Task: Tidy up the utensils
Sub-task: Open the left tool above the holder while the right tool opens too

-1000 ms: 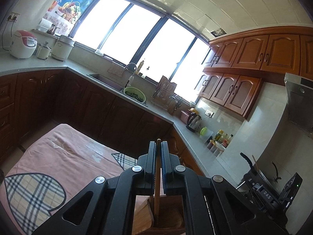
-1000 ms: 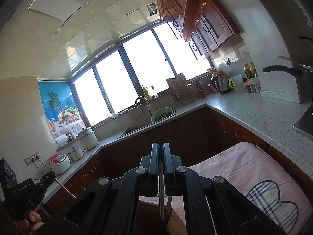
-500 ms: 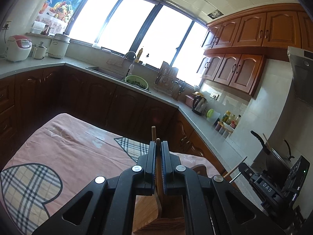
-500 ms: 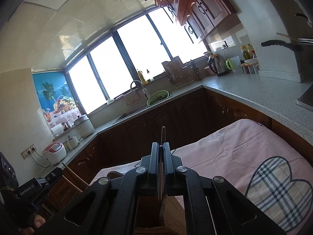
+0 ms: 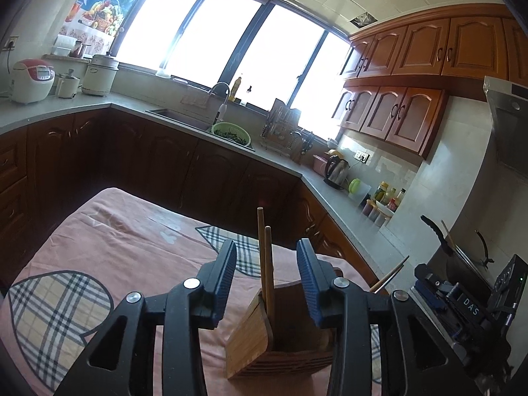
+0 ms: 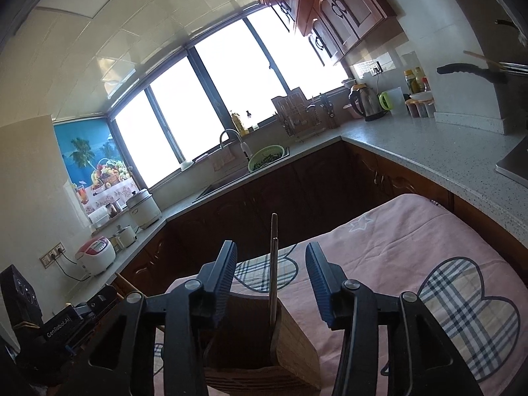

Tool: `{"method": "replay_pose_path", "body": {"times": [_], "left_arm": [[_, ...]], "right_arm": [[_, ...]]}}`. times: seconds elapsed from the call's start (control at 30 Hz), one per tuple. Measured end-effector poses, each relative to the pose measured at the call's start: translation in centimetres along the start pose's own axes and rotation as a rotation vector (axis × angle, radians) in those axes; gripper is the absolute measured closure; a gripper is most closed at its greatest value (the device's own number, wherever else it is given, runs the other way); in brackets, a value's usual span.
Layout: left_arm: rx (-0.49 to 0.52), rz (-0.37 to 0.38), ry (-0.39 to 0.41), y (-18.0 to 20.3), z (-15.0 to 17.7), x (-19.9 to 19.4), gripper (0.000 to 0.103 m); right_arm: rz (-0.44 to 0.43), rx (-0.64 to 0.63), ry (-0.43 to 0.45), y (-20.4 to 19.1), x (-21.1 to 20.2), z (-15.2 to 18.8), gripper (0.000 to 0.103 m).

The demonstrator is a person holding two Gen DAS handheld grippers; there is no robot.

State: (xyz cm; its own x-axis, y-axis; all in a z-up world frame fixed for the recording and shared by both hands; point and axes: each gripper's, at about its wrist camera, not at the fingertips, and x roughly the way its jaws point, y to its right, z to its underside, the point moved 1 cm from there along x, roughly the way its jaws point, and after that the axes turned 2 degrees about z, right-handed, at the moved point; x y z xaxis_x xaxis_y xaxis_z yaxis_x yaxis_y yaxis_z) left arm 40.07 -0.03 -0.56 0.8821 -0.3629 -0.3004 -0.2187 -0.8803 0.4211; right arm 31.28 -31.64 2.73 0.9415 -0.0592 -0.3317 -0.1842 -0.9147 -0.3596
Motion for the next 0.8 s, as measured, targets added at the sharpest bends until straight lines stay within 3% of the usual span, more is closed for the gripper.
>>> {"method": "replay_pose_path", "body": {"times": [0.1, 0.2, 0.37, 0.53, 0.63, 0.8], "left_arm": [[0.002, 0.003, -0.002, 0.2, -0.2, -1.9, 0.047], [0.009, -0.013, 0.02, 0.4, -1.1, -4.6, 0.035], [-0.008, -0.006, 0.063, 0.6, -3.3, -9.6, 0.033], [0.017, -0.005, 0.119, 1.7, -6.8, -15.1, 0.033], [0.059, -0.021, 0.157, 2.4, -8.5, -18.7, 0.023], [0.1, -0.031, 0.144, 3.4, -6.6, -22.8, 0.022]], "right_arm": [[0.0, 0.001, -0.001, -0.1, -1.6, -0.3, 0.053], [-0.016, -0.009, 0.015, -0.3, -3.8, -1.3, 0.044], [-0.035, -0.111, 0.08, -2.4, -8.5, -5.4, 0.041], [-0.033, -0.239, 0.209, -6.0, -14.3, -12.1, 0.04], [-0.031, -0.318, 0.294, -8.4, -18.4, -15.4, 0.033], [-0.041, -0.355, 0.319, -10.2, -22.1, -15.2, 0.029]]}}
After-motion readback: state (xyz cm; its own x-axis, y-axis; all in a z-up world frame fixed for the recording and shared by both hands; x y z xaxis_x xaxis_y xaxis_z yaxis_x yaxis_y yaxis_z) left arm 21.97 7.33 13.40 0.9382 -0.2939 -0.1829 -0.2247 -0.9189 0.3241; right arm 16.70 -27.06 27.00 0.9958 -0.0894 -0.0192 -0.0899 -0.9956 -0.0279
